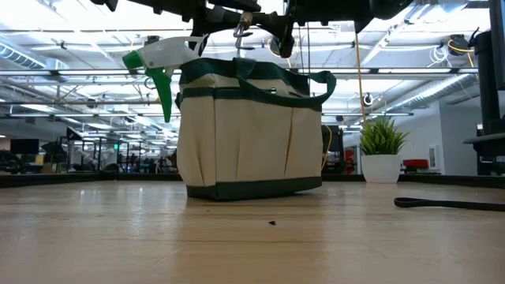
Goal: Pick & Place Garden tools in Gardening bag
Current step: Put the hand rake into the gardening bag
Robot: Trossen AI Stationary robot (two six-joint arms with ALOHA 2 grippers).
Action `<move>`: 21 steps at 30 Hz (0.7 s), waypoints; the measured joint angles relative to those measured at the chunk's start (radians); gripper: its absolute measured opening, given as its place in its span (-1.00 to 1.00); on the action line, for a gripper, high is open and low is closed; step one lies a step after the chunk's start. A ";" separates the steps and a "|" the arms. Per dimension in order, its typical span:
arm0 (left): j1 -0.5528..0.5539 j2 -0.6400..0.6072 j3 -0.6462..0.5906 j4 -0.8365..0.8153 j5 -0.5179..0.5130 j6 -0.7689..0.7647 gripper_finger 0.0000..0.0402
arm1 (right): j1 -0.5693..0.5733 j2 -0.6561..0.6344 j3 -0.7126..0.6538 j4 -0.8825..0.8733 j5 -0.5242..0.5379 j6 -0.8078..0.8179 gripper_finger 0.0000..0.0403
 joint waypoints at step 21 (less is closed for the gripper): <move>0.001 -0.021 0.000 -0.086 0.058 0.008 -0.34 | 0.020 0.000 0.000 -0.030 0.006 -0.057 -0.72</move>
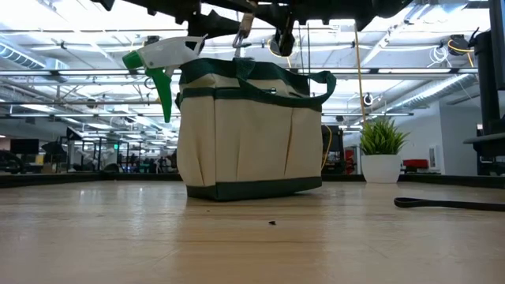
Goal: Pick & Place Garden tools in Gardening bag
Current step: Put the hand rake into the gardening bag
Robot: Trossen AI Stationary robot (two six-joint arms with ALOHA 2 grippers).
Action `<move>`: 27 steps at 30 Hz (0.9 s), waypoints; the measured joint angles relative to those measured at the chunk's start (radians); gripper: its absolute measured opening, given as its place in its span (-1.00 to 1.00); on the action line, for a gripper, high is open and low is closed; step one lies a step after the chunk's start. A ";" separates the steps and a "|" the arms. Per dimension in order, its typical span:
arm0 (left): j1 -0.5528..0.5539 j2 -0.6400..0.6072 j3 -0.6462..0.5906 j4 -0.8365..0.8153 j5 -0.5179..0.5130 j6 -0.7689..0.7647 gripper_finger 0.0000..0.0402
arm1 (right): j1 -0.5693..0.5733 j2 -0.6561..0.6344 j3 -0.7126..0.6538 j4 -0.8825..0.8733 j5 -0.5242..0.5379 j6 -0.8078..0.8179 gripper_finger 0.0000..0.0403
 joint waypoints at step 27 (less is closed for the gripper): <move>0.056 -0.275 0.001 -0.431 -0.017 0.040 -0.13 | 0.100 0.044 0.000 0.038 0.275 -0.253 -0.72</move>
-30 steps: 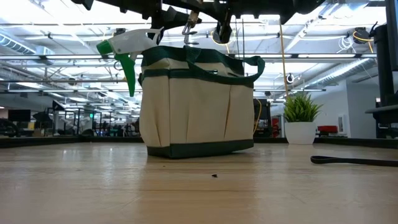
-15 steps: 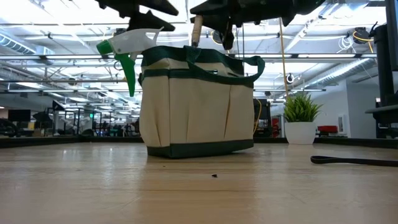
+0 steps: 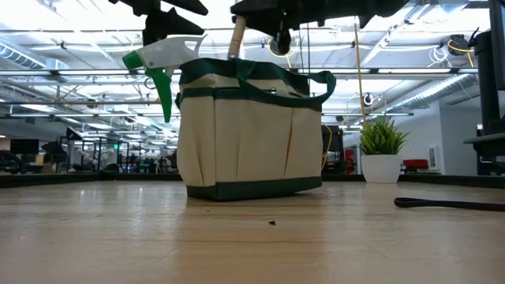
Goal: Pick & Place Garden tools in Gardening bag
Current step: Put the hand rake into the gardening bag
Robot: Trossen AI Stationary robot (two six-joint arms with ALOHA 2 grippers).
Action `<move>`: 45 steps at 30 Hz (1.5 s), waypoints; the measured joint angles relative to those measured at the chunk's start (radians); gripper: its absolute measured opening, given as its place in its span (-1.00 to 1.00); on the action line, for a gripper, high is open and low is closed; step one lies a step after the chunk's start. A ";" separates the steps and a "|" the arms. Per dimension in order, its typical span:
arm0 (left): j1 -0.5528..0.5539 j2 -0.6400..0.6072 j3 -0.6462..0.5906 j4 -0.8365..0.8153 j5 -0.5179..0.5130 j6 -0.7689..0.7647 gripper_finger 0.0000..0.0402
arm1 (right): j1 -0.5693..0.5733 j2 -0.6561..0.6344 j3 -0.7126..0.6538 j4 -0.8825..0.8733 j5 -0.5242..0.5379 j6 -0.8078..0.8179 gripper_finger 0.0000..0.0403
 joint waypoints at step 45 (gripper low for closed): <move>0.000 0.002 -0.001 -0.043 0.033 -0.010 -0.13 | 0.088 0.136 0.000 -0.147 0.091 -0.022 -0.72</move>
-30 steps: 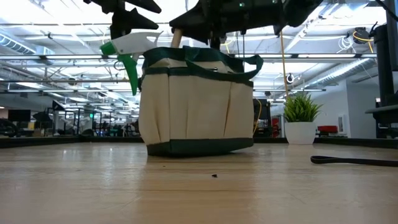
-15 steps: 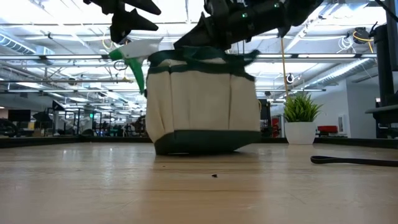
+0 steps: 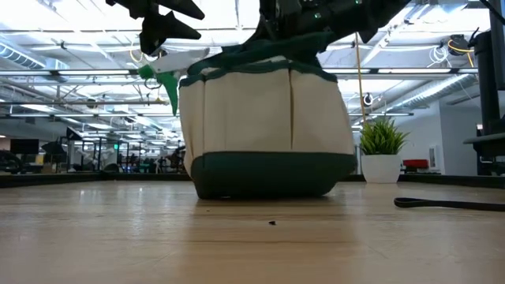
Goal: Pick & Place Garden tools in Gardening bag
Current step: Put the hand rake into the gardening bag
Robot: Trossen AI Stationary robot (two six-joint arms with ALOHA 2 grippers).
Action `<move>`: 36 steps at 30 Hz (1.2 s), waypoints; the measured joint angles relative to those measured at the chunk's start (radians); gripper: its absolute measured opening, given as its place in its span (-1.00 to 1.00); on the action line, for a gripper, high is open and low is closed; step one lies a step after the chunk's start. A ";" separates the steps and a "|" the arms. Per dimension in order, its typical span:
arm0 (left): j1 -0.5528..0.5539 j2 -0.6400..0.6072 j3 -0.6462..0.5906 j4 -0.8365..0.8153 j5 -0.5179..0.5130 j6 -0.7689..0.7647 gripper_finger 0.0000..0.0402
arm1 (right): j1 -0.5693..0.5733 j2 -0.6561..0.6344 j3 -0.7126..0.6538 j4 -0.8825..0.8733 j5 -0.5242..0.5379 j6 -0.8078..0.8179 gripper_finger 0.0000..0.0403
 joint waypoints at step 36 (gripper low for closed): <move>-0.032 0.000 0.000 0.005 -0.001 -0.010 -0.13 | 0.007 -0.047 -0.001 -0.136 -0.037 0.093 -0.56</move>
